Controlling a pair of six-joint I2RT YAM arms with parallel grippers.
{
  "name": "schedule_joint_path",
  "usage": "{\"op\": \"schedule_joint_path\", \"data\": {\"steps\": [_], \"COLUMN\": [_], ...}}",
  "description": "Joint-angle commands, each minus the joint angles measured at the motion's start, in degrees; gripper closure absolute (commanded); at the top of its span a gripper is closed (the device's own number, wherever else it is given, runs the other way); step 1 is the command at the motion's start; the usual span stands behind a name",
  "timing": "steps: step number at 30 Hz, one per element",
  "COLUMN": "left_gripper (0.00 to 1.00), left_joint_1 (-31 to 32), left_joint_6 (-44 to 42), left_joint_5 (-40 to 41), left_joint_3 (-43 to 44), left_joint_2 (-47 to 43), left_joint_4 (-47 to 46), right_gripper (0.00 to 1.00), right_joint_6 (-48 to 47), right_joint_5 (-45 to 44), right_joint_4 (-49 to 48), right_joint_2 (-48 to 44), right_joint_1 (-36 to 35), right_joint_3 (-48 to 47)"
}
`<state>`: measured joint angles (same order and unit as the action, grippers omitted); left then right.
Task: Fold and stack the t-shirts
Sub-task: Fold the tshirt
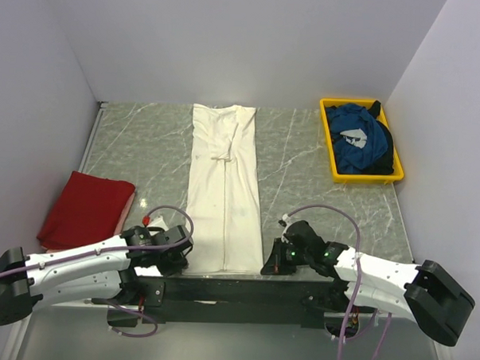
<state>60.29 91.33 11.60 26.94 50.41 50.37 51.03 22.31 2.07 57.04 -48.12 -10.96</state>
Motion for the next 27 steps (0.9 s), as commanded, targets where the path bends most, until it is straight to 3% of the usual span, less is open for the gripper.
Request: {"op": "schedule_joint_path", "data": {"steps": [1, 9, 19, 21, 22, 24, 27], "left_gripper": [0.63, 0.63, 0.71, 0.79, 0.88, 0.98, 0.99], "left_joint_1": [1.8, 2.8, 4.4, 4.6, 4.7, 4.9, 5.4], "left_joint_6": [3.0, 3.3, 3.6, 3.8, 3.5, 2.5, 1.0], "left_joint_5": [-0.3, 0.3, 1.5, 1.6, 1.5, 1.3, 0.7], "left_joint_3": [0.6, -2.6, -6.6, -7.0, -6.9, -6.2, -4.4], "left_joint_2": [0.9, 0.7, -0.4, -0.1, -0.1, -0.9, -2.0], "left_joint_4": [2.7, -1.7, -7.5, -7.6, -7.8, -7.7, -5.2], "right_gripper": [1.0, 1.0, 1.0, 1.0, 1.0, 1.0, 1.0], "right_joint_6": [-1.5, -0.8, -1.1, -1.1, -1.1, -1.5, -2.3], "right_joint_5": [-0.1, 0.0, -0.7, -0.6, -0.6, -0.9, -0.9], "right_joint_4": [4.0, 3.5, 4.5, 4.8, 5.1, 6.4, 9.4], "right_joint_2": [-1.1, -1.8, -2.3, -2.5, -2.5, -3.1, -5.2], "right_joint_1": [-0.6, -0.6, -0.6, -0.6, -0.6, -0.6, -0.7], "right_joint_3": [0.1, 0.8, 0.4, 0.2, 0.0, -0.7, -1.8]}}
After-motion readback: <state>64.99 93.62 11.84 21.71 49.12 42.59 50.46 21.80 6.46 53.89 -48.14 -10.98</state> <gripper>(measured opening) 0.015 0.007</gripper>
